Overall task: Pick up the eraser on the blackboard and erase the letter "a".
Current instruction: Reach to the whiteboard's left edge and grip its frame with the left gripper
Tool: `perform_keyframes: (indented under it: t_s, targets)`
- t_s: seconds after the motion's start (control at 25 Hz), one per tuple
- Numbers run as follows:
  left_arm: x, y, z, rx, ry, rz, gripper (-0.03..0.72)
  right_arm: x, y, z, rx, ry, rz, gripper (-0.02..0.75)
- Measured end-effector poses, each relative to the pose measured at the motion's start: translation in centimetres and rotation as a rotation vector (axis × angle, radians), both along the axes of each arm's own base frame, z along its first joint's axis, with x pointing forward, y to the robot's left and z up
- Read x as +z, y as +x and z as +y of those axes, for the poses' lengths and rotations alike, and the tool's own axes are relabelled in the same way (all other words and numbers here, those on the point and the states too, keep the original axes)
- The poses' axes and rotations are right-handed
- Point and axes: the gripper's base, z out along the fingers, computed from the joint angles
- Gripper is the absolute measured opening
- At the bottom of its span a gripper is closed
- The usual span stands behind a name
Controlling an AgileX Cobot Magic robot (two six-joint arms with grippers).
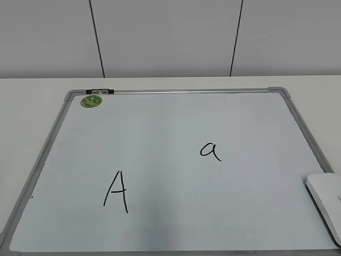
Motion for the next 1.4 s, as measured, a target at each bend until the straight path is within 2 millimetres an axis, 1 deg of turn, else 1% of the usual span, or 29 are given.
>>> perform_keyframes:
  t_s: [0.56, 0.68, 0.76, 0.92, 1.04, 1.24, 1.4]
  targets:
    - [0.0, 0.0, 0.0, -0.001, -0.002, 0.0, 0.143, 0.0, 0.0, 0.0, 0.0, 0.0, 0.0, 0.534]
    - [0.3, 0.4, 0.0, 0.0, 0.002, 0.018, 0.147, 0.0, 0.0, 0.0, 0.0, 0.0, 0.0, 0.534]
    - [1.2, 1.4, 0.0, 0.007, 0.016, 0.032, 0.152, 0.0, 0.0, 0.0, 0.0, 0.0, 0.0, 0.534]
    - [2.4, 5.2, -0.1, -0.004, 0.073, 0.11, 0.166, 0.0, 0.0, 0.0, 0.0, 0.0, 0.0, 0.534]
    - [2.8, 8.3, -0.8, -0.03, 0.084, 0.211, 0.188, 0.0, 0.0, 0.0, 0.0, 0.0, 0.0, 0.534]
    - [2.6, 14.5, -1.8, -0.005, 0.072, 0.418, 0.233, 0.0, 0.0, 0.0, 0.0, 0.0, 0.0, 0.534]
    - [2.2, 19.9, -2.9, -0.002, 0.072, 0.549, 0.244, 0.0, 0.0, 0.0, 0.0, 0.0, -0.002, 0.534]
